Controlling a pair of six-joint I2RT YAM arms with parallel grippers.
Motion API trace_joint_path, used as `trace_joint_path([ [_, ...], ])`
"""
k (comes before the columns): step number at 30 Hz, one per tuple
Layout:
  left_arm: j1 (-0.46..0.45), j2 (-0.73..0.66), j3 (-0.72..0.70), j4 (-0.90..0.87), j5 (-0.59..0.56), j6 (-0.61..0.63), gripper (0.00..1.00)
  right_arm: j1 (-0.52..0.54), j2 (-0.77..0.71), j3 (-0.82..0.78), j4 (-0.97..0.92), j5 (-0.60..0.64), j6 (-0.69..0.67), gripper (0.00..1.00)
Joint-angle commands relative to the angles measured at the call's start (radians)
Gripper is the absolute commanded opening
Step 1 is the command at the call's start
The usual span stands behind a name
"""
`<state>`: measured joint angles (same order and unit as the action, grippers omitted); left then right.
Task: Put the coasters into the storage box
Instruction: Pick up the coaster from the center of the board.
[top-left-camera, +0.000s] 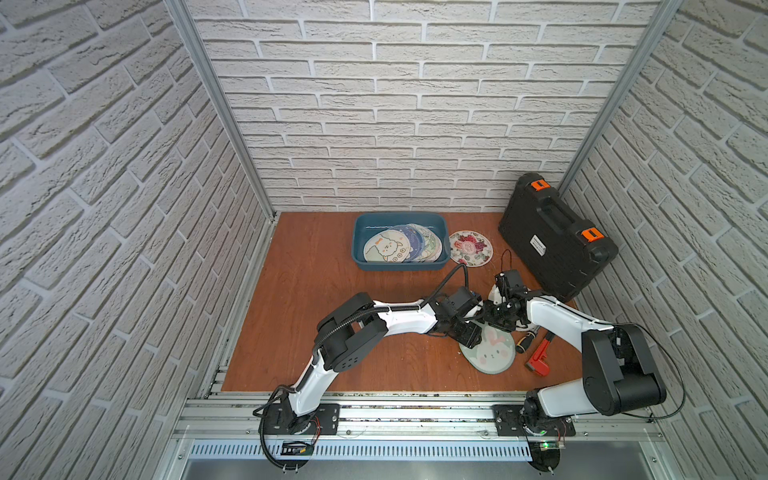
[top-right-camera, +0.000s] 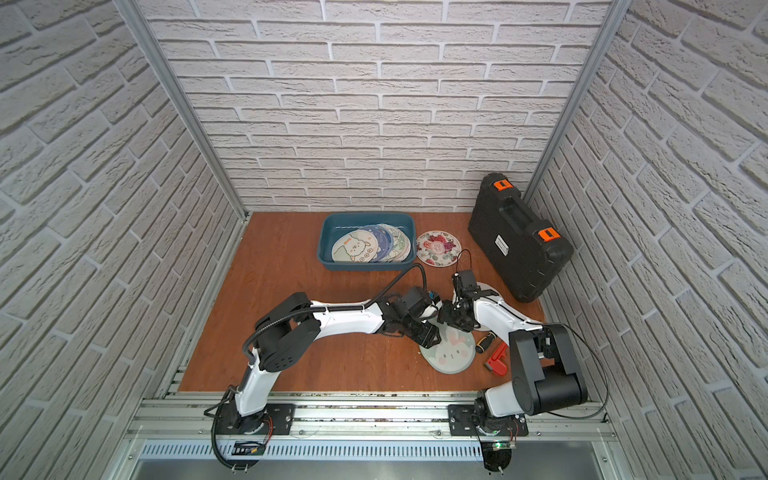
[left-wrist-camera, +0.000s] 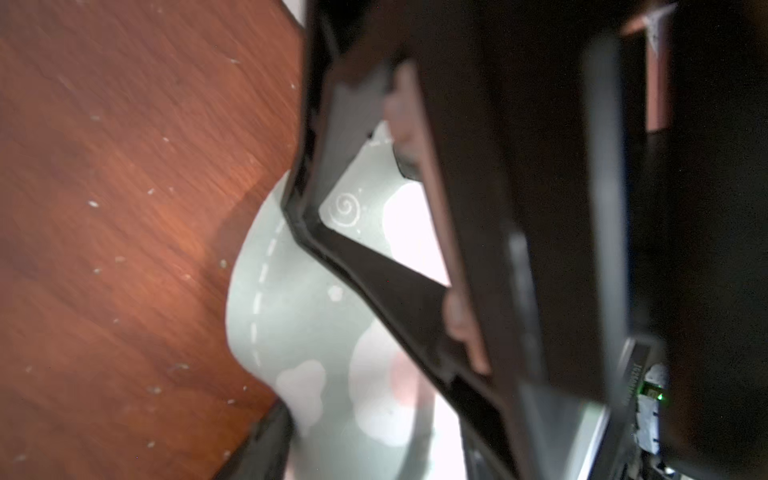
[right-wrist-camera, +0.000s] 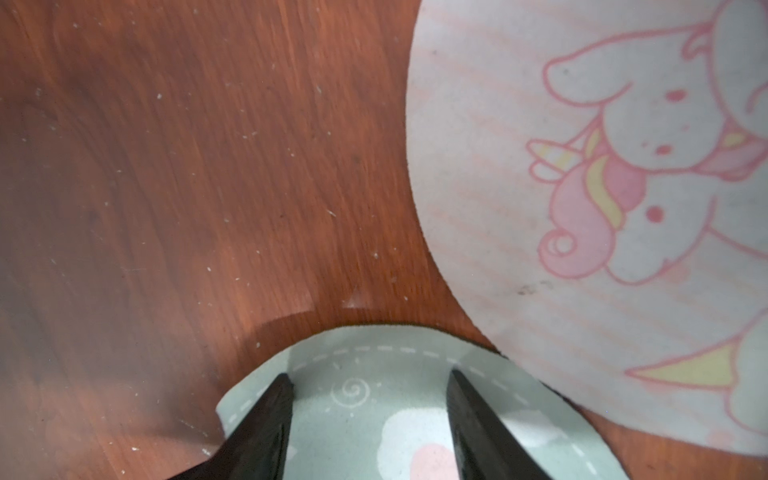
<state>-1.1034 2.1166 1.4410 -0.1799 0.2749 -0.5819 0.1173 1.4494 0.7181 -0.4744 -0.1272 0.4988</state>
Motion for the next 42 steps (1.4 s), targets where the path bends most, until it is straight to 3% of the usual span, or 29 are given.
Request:
trace_joint_path([
  [1, -0.01, 0.042, 0.016, -0.003, 0.044, 0.004, 0.53, 0.016, 0.018, 0.006, 0.026, -0.003, 0.001, 0.6],
  [5, -0.009, 0.043, 0.02, -0.012, 0.032, 0.004, 0.32, 0.018, 0.016, 0.009, 0.023, -0.003, -0.001, 0.6],
  [9, -0.01, 0.043, 0.027, -0.029, 0.01, 0.004, 0.0, 0.018, 0.014, 0.009, 0.023, -0.01, -0.003, 0.6],
  [15, -0.01, 0.029, 0.019, -0.046, -0.039, 0.01, 0.0, 0.019, -0.01, 0.012, 0.034, -0.026, -0.012, 0.6],
  [21, -0.008, -0.034, -0.016, -0.08, -0.16, 0.042, 0.0, 0.022, -0.119, 0.017, 0.025, -0.014, -0.034, 0.6],
  [32, 0.022, -0.195, -0.062, -0.152, -0.323, 0.124, 0.0, 0.022, -0.332, 0.081, -0.07, 0.155, -0.08, 0.64],
  [42, 0.099, -0.359, -0.031, -0.206, -0.417, 0.204, 0.0, 0.021, -0.303, 0.098, -0.048, 0.187, -0.102, 0.66],
])
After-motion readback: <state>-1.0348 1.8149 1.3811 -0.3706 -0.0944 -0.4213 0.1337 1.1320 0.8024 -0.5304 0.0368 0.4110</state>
